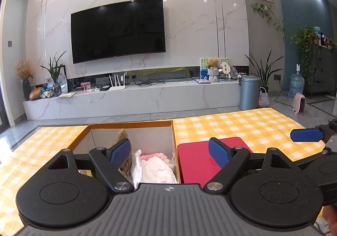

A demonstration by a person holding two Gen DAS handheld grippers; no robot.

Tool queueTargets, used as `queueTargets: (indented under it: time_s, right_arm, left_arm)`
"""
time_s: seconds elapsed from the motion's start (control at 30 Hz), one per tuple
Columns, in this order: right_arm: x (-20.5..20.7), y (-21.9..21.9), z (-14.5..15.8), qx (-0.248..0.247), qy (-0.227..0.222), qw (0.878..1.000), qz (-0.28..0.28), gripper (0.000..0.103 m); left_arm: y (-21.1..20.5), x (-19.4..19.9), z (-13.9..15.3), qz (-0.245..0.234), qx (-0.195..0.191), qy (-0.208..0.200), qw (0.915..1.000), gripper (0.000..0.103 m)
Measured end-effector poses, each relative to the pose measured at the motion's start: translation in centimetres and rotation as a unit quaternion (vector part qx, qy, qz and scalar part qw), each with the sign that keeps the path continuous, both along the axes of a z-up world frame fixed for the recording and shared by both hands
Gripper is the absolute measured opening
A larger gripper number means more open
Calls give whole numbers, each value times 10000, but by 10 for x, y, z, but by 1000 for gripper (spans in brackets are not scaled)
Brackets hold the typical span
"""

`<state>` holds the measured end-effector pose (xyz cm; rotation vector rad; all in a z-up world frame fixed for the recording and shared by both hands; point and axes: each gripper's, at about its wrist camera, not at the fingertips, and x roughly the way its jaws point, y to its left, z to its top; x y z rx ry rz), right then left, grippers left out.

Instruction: Organize soft objects

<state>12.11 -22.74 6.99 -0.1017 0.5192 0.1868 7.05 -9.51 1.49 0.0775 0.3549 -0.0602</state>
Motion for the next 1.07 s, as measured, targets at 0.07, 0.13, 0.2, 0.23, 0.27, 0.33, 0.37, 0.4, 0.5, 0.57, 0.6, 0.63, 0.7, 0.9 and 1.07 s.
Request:
queueTargets:
  time_s: [0.07, 0.13, 0.2, 0.23, 0.27, 0.33, 0.37, 0.4, 0.5, 0.57, 0.6, 0.63, 0.7, 0.9, 1.07]
  right_arm:
    - [-3, 0, -1, -3, 13, 10000, -2, 100]
    - [-3, -1, -2, 0, 13, 10000, -1, 100]
    - [-3, -1, -2, -9, 15, 10000, -9, 100]
    - [-3, -1, -3, -25, 21, 10000, -21, 100]
    - [-2, -1, -3, -46, 29, 10000, -25, 100]
    - [-2, 0, -4, -91, 35, 9999, -24, 100]
    - [-2, 0, -4, -113, 40, 9999, -18, 100]
    - [-1, 0, -4, -126, 38, 9999, -13, 100]
    - [-1, 0, -5, -127, 65, 9999, -4, 100]
    - [2, -1, -7, -69, 204, 9998, -3, 100]
    - [2, -1, -7, 4, 285, 9996, -3, 100]
    - [3, -2, -7, 72, 326, 9994, -7, 100]
    - [3, -3, -8, 125, 356, 9993, -7, 100]
    - [3, -1, -9, 3, 318, 9995, -21, 100]
    - [2, -1, -10, -5, 309, 9995, -20, 100]
  left_arm:
    - [-2, 0, -1, -4, 45, -4, 10000, 98]
    - [-3, -1, -1, -16, 58, -4, 10000, 98]
    - [-3, 0, -1, 3, 63, 21, 10000, 98]
    - [-4, 0, -2, 14, 64, 41, 10000, 98]
    - [-4, 0, -2, 6, 64, 50, 10000, 98]
    - [-4, 0, -2, 13, 75, 68, 9999, 98]
    - [-3, 0, -3, 4, 76, 83, 9999, 98]
    - [-3, 0, -3, -2, 66, 95, 9999, 98]
    - [-2, 0, -4, -1, 65, 140, 9999, 98]
    - [-3, -1, -5, 31, 103, 143, 9998, 98]
    - [-4, 0, -4, 36, 107, 141, 9998, 98]
    - [-4, 1, -3, 29, 101, 166, 9998, 97]
    - [-4, 0, -4, 37, 113, 168, 9998, 97]
    - [-6, -1, -5, 63, 188, 156, 9997, 96]
    - [-6, 0, -7, 52, 157, 203, 9997, 96]
